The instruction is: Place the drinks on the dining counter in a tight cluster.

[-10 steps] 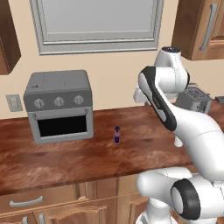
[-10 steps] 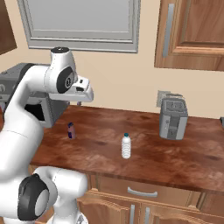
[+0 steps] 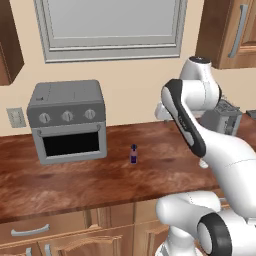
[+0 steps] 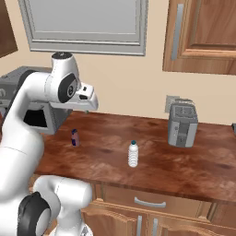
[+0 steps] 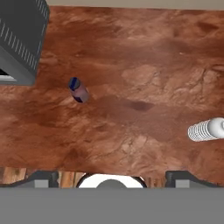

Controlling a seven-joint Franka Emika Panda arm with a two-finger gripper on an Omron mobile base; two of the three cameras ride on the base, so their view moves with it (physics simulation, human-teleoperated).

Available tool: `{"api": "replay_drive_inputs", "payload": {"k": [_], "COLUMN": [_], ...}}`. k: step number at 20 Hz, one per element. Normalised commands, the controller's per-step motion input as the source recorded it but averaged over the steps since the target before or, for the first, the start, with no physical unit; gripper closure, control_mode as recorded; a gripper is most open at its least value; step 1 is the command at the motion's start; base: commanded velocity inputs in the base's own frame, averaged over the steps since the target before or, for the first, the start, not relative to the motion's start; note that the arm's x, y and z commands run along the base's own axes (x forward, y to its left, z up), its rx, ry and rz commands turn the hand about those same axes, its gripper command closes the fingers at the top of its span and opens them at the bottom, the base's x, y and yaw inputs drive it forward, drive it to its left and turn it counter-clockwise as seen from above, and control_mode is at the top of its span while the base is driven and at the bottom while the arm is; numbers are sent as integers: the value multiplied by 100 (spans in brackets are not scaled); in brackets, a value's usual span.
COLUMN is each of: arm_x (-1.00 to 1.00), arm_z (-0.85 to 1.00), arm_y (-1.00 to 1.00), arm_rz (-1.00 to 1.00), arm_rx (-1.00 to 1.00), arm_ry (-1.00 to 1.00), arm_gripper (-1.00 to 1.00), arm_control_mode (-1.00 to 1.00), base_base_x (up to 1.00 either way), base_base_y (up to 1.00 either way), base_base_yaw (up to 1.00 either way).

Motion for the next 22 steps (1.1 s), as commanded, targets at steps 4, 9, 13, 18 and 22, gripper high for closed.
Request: {"api": "replay_drive_inputs", "payload": {"k": [4, 9, 13, 18, 22], "arm_x": [-55, -59, -49, -47, -39], "arm_z": [0, 1, 0, 0, -2], "arm_y": [-29, -31, -37, -50, -50], "arm_rz": [3, 19, 33, 38, 41], "arm_rx": [7, 2, 0, 0, 0], "arm_ry": [-17, -25, -25, -30, -27], "arm_gripper": [-100, -100, -100, -100, -100], "arm_control_mode": [-100, -100, -100, -100, -100], "base_base_x": [0, 0, 0, 0, 0], "base_base_y": [0, 0, 0, 0, 0], "base_base_yaw": [0, 0, 0, 0, 0]}}
